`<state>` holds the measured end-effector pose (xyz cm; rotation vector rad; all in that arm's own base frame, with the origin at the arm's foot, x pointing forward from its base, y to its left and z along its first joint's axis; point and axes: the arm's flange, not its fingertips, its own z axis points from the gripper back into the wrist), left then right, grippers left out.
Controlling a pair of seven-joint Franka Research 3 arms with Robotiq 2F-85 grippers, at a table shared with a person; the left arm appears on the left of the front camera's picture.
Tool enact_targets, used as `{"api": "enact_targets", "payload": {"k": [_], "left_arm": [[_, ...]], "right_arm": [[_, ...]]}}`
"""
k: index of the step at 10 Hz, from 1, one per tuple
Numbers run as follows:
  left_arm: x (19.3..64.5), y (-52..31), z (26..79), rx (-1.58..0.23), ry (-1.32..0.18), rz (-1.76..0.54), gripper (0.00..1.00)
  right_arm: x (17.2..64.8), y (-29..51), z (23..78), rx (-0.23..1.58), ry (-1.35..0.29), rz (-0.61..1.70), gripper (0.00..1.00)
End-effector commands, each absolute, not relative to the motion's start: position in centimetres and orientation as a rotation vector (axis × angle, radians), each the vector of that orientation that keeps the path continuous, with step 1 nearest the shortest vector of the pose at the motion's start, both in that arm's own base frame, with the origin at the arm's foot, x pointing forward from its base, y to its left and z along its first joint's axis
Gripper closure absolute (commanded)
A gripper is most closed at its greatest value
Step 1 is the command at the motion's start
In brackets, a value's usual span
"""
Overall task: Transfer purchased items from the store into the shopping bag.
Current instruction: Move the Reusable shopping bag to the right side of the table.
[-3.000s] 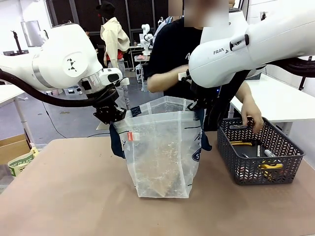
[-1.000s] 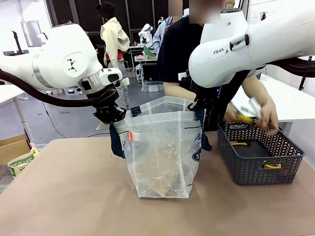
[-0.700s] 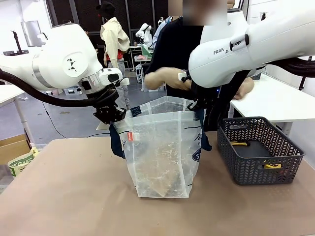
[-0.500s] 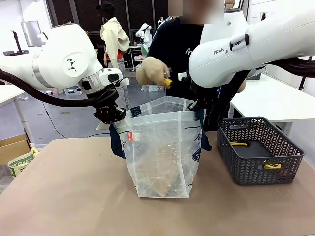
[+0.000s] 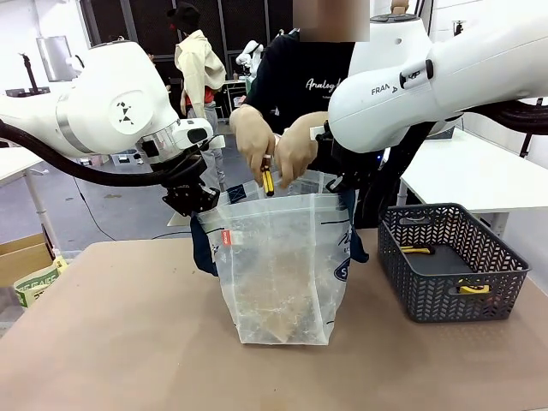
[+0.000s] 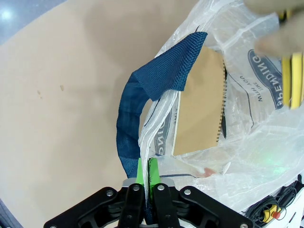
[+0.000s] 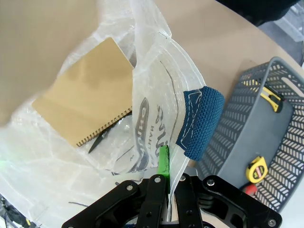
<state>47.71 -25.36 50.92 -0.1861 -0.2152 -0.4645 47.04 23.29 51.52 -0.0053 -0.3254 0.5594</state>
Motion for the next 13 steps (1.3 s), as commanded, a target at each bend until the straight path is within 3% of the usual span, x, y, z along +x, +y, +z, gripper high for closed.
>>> {"api": "enact_targets", "payload": {"k": [1,13], "left_arm": [[47.7,-25.24,50.92,-0.185,-0.215,-0.463,1.0],[47.7,-25.24,50.92,-0.185,-0.215,-0.463,1.0]], "right_arm": [[47.13,23.11,51.45,-0.007,-0.323,0.557,1.0],[47.13,23.11,51.45,-0.007,-0.323,0.557,1.0]]}}
